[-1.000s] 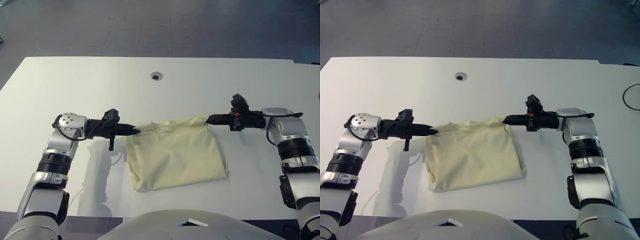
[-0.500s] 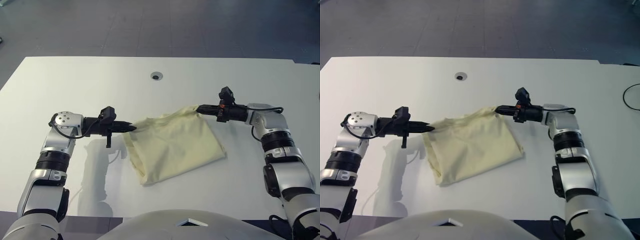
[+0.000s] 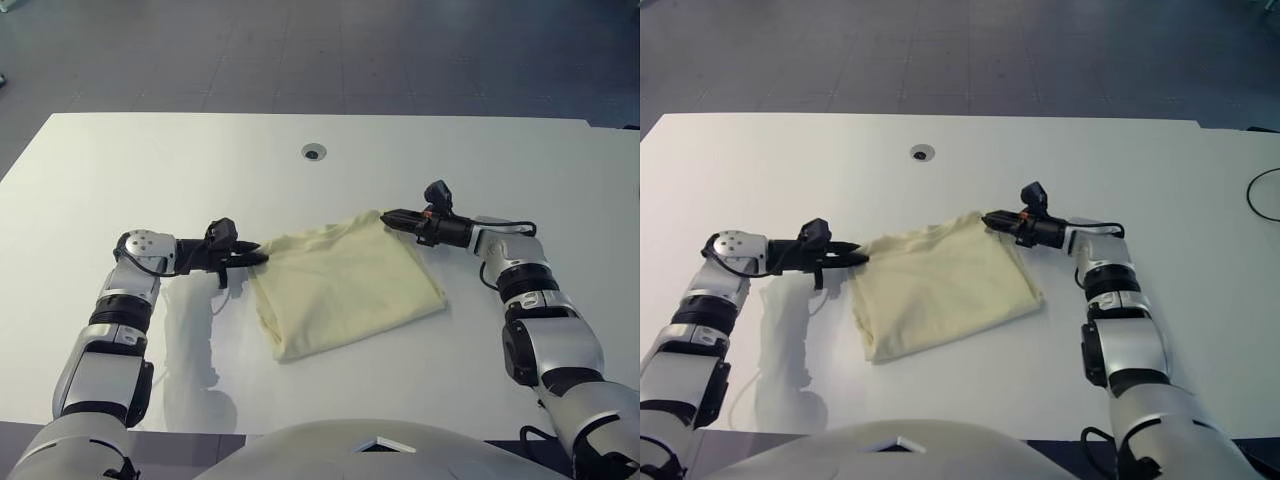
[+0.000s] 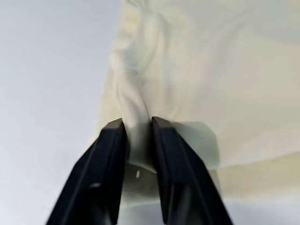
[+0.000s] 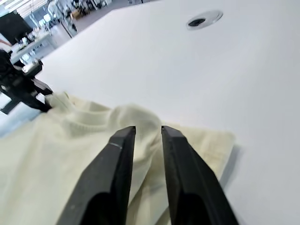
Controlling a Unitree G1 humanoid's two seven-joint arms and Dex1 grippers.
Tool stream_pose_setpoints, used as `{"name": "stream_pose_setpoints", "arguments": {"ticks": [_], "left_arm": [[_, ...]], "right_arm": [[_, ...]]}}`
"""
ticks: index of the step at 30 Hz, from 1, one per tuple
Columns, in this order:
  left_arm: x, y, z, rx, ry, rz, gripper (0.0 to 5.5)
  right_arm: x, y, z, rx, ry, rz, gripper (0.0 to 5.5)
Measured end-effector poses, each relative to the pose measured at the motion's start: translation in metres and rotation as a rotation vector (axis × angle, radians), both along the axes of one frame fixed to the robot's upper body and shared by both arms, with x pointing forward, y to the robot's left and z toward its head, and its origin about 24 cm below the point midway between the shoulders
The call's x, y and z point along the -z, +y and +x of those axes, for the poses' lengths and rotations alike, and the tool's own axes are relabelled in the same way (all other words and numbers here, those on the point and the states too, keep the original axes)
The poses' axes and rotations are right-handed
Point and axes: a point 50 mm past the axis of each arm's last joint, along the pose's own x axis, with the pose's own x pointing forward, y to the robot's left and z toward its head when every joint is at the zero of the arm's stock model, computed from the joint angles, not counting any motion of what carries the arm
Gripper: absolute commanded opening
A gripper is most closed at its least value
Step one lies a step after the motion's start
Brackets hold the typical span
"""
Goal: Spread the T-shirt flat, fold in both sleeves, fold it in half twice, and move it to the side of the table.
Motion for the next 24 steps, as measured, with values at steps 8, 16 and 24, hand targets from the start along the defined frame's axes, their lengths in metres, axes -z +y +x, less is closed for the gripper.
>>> {"name": "stream_pose_setpoints", "arguments": {"ticks": [8,16,24], "left_arm": [[-0.021,0.017,0.014,-0.211,-0.107,-0.132,2.77],[-0.054,0.016,0.017,-0.225,-0.281,-0.203,4.08],[-0.059,-0.049,-0.032,0.062,-0.243,-0.309,2.99]], "right_arm": [[-0.022,-0.011,0.013,0.206,-0.016,0.113,2.73],[-0.044,-0.001,0.001,0.119,-0.189,0.086,2.46],[-0.017,0.026,-0.029,-0.028,-0.119,0.008,1.09]]}}
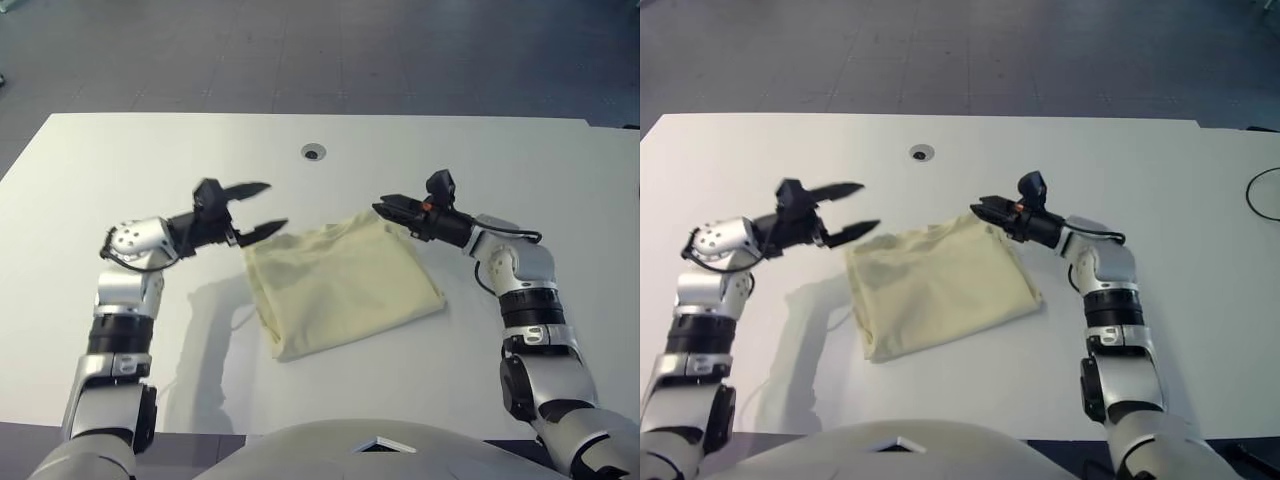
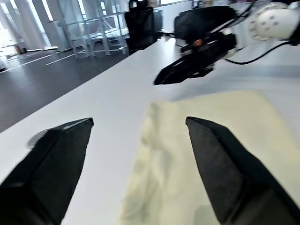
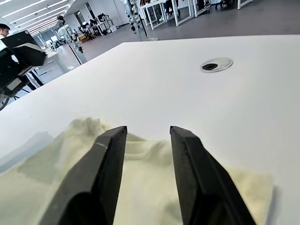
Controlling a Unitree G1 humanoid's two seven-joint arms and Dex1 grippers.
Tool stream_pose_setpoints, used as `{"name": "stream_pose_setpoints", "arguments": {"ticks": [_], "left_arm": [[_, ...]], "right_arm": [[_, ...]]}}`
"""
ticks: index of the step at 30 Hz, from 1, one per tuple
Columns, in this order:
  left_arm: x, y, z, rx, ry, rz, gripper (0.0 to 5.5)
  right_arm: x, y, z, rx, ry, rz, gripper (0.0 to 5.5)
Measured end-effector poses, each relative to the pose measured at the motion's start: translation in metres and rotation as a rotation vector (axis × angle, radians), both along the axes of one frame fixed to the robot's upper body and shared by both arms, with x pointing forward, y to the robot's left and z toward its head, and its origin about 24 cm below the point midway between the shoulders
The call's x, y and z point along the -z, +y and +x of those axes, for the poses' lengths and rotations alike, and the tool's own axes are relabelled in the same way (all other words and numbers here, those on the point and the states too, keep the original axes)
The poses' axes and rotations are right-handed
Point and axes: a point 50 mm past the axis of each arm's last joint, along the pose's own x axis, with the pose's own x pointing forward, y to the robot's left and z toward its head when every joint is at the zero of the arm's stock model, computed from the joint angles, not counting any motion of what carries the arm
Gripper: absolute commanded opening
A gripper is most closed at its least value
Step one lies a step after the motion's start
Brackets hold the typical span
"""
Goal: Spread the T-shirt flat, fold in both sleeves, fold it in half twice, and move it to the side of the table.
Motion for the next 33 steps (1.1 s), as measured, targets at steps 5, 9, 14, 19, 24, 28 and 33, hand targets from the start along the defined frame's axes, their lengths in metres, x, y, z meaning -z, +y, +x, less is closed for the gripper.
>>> {"name": "stream_pose_setpoints", "arguments": {"ticks": [5,9,14,19,24,28,33], "left_arm": [[0.023,-0.02,-0.035,0.199,0.144,0.064,2.22],[0.042,-0.021,-0.049,0.257,0.227,0.131,1.51],[0.067,-0.005,-0.066,0.309,0.319,0.269,0.73],[0.071,0.0,-0.073,0.342,0.325,0.284,0.02],[0.073,0.001,-0.073,0.355,0.319,0.283,0.02],[0.072,0.001,-0.072,0.357,0.299,0.283,0.02],[0.07,0.001,-0.065,0.351,0.273,0.285,0.45]], "right_arm": [[0.015,0.004,-0.011,-0.062,0.043,-0.056,0.34],[0.02,0.004,-0.013,-0.082,0.057,-0.1,0.0],[0.036,-0.005,-0.014,-0.037,0.109,-0.179,0.0],[0.035,-0.017,-0.012,-0.003,0.119,-0.178,0.0],[0.036,-0.02,-0.011,0.008,0.122,-0.167,0.0],[0.032,-0.019,-0.012,-0.014,0.12,-0.133,0.0],[0.012,-0.009,-0.019,-0.102,0.08,-0.033,0.0]]}}
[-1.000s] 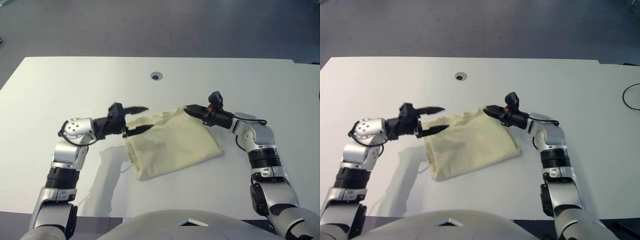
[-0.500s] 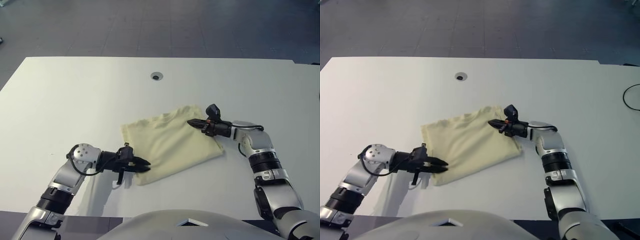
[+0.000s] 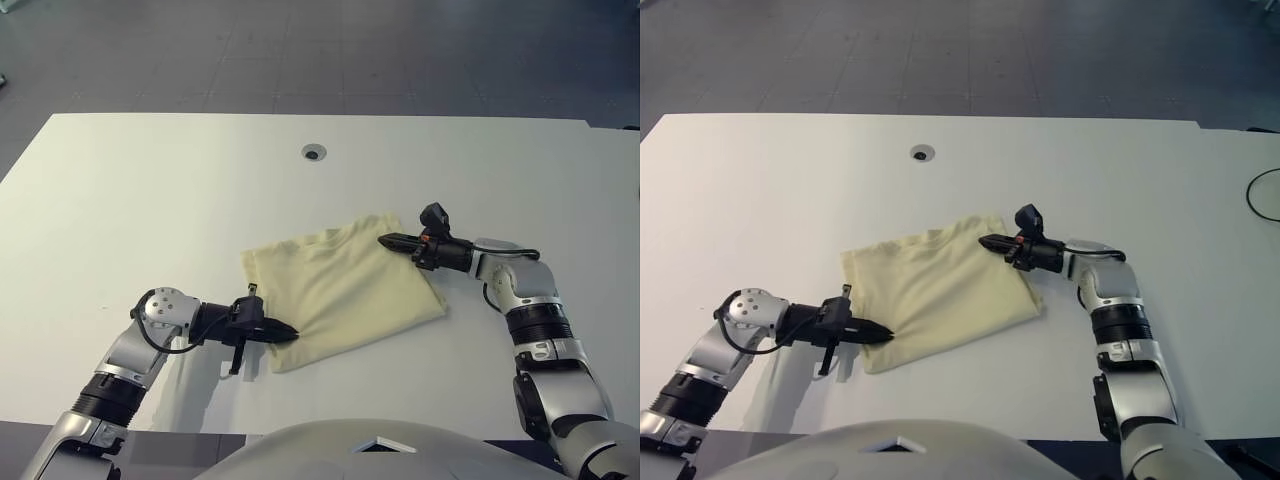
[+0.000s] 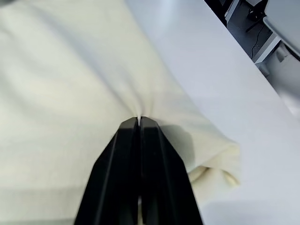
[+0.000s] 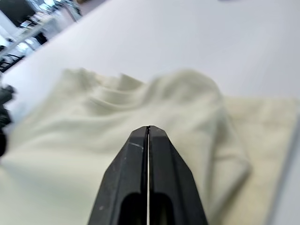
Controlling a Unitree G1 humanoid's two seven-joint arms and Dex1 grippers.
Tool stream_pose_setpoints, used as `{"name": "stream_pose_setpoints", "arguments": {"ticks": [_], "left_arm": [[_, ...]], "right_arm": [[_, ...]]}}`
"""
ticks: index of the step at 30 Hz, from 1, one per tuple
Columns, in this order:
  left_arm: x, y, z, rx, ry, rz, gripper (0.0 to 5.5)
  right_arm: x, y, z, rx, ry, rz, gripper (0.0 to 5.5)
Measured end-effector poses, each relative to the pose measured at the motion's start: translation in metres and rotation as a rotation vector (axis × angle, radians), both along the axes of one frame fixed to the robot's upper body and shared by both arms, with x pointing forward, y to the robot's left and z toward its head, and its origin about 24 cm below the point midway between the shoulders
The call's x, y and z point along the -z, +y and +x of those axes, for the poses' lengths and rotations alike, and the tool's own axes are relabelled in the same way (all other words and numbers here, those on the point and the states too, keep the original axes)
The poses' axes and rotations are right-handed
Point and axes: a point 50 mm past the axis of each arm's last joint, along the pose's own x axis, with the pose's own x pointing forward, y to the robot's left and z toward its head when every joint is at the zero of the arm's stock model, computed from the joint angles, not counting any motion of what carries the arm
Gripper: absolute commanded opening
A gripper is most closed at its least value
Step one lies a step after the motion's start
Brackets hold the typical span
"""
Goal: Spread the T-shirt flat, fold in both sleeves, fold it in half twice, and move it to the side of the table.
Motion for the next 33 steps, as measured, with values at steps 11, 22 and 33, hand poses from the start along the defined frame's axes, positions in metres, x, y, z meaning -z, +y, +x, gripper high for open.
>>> {"name": "stream_pose_setpoints", "arguments": {"ticks": [11,22,33], "left_arm": [[-0.035,0.014,0.015,-0.062,-0.06,-0.042,2.08],[-0.055,0.022,0.057,-0.282,-0.312,-0.027,3.99],[-0.032,0.025,0.082,-0.408,-0.504,0.127,5.39]], "right_arm": [[-0.045,-0.019,-0.009,0.002,-0.069,0.079,0.0],[-0.039,-0.057,-0.046,-0.206,-0.047,-0.171,0.0],[-0.003,-0.049,-0.062,-0.414,-0.029,-0.419,0.0]]}}
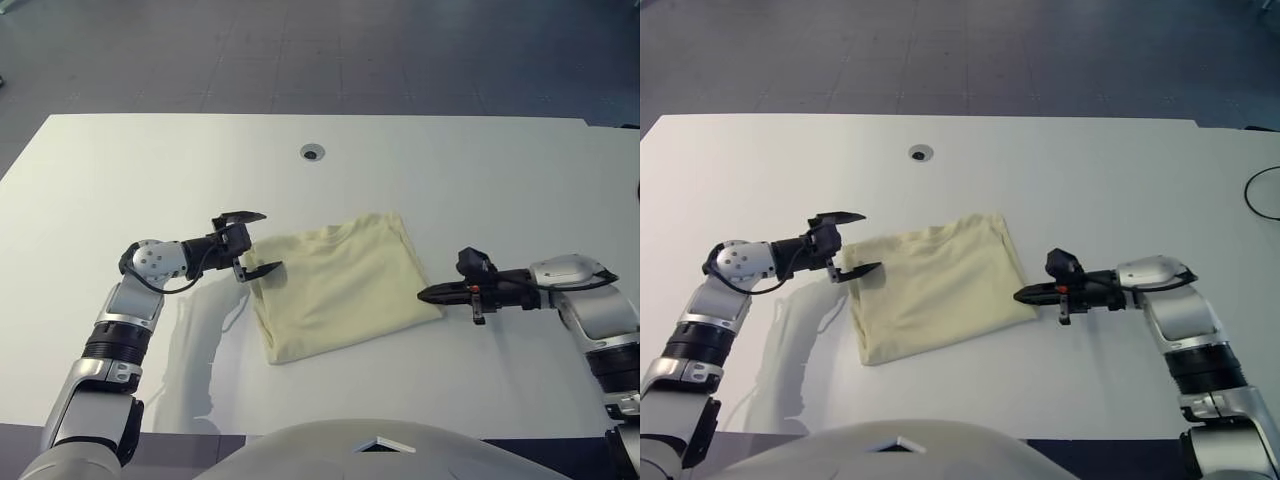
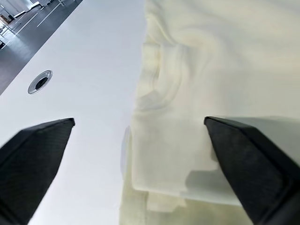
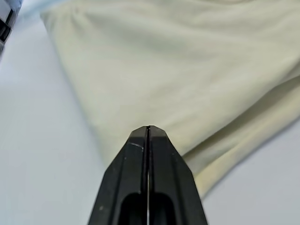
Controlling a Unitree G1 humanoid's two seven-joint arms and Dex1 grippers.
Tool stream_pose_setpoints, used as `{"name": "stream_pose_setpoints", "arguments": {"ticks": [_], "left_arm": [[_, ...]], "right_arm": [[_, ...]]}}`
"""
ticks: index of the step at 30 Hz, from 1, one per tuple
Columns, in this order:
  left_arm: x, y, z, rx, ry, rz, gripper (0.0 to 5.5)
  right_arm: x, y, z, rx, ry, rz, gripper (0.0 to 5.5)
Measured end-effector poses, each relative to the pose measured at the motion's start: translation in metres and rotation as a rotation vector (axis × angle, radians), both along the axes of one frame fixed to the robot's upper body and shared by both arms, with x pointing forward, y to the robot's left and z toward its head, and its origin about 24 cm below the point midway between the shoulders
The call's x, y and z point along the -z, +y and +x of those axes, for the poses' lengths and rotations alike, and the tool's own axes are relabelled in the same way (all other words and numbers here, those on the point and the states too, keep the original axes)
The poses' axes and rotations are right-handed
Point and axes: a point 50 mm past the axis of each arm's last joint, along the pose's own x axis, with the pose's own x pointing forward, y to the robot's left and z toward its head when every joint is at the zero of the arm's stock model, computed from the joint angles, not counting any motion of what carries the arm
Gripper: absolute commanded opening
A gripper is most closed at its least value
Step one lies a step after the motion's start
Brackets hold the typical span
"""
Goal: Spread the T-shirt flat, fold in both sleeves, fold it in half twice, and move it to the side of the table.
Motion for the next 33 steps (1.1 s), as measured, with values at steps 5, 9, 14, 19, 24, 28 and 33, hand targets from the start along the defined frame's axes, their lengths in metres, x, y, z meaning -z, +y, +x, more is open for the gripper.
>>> {"name": "stream_pose_setpoints", "arguments": {"ticks": [5,9,14,19,24,28,33], "left_arm": [[-0.014,0.004,0.013,-0.055,-0.086,-0.016,5.39],[-0.011,0.008,0.02,-0.09,-0.133,0.071,5.39],[0.001,0.004,0.024,-0.041,-0.155,0.208,5.39],[-0.002,-0.001,0.033,0.01,-0.177,0.268,5.39],[-0.007,-0.007,0.048,0.02,-0.206,0.331,5.39],[-0.009,-0.034,0.061,0.1,-0.259,0.366,5.39],[-0.009,-0.093,0.06,0.335,-0.377,0.373,5.39]], "right_arm": [[-0.005,0.01,0.003,-0.159,-0.102,-0.114,0.0],[-0.01,0.02,-0.002,-0.262,-0.116,-0.156,0.0],[-0.01,0.038,-0.019,-0.369,-0.058,-0.132,0.0],[-0.013,0.053,-0.032,-0.43,-0.011,-0.098,0.0],[-0.019,0.07,-0.042,-0.481,0.034,-0.026,0.0],[-0.019,0.096,-0.045,-0.522,0.058,0.056,0.0],[-0.012,0.12,-0.035,-0.531,0.074,0.094,0.0]]}}
